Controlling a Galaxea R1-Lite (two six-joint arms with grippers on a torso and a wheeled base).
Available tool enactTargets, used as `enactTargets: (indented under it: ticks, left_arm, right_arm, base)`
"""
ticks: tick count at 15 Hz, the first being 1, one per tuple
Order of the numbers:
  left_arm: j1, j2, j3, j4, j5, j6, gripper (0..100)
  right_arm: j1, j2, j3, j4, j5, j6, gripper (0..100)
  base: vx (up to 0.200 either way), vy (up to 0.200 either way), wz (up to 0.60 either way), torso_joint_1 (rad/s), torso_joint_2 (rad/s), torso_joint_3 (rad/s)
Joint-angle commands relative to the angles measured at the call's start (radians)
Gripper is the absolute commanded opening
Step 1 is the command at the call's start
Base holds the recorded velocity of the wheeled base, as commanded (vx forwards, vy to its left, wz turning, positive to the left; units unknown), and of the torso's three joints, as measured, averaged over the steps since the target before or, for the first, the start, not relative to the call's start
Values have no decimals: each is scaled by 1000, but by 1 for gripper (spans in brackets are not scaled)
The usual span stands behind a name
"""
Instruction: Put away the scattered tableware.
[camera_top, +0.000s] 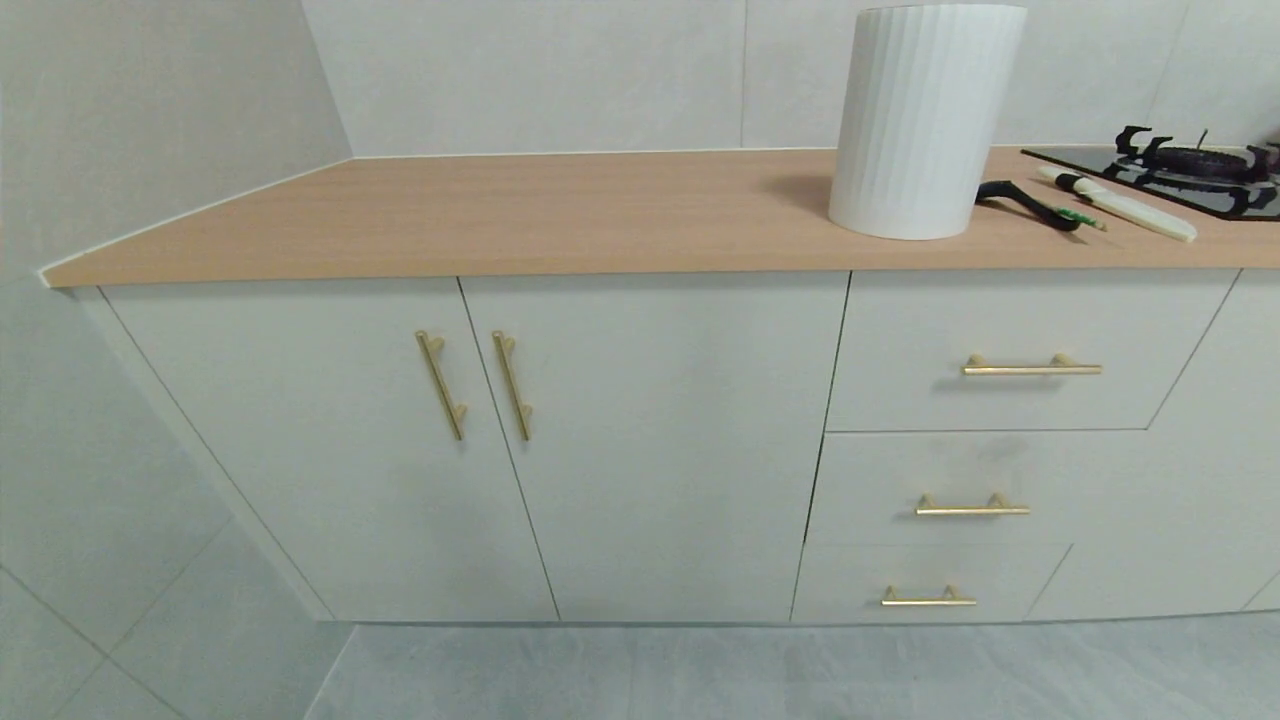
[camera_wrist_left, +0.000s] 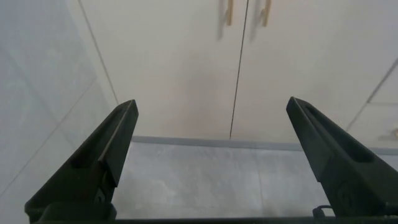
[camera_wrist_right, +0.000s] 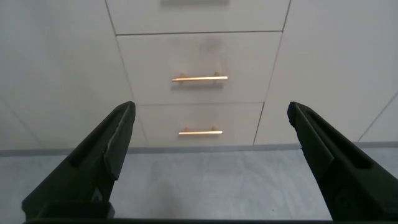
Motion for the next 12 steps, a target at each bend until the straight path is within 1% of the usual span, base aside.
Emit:
enactTargets:
  ticks: [1,5,8,9,10,12]
  left_arm:
    - [-1,0,0,-1,0,-1,100]
    - [0,0,0,-1,0,-2,100]
    - [0,0,0,1,0,-1,100]
    - [0,0,0,-1,-1,6,100]
    - [0,0,0,-1,-1,13,100]
    - [0,0,0,-1,-1,15,100]
  right_arm:
    - [0,2,-1,0,0,0,100]
    - [0,2,0,0,0,1,100]
    - [0,2,0,0,0,1,100]
    - [0,2,0,0,0,0,100]
    - [0,2,0,0,0,0,100]
    - [0,2,-1,0,0,0,100]
  base:
    - [200,0,0,2,7,2]
    - [200,0,0,1,4,5]
    - [0,0,0,0,0,0]
    - [0,0,0,0,0,0]
    - [0,-200,0,2,7,2]
    - [0,-200,0,5,2,5]
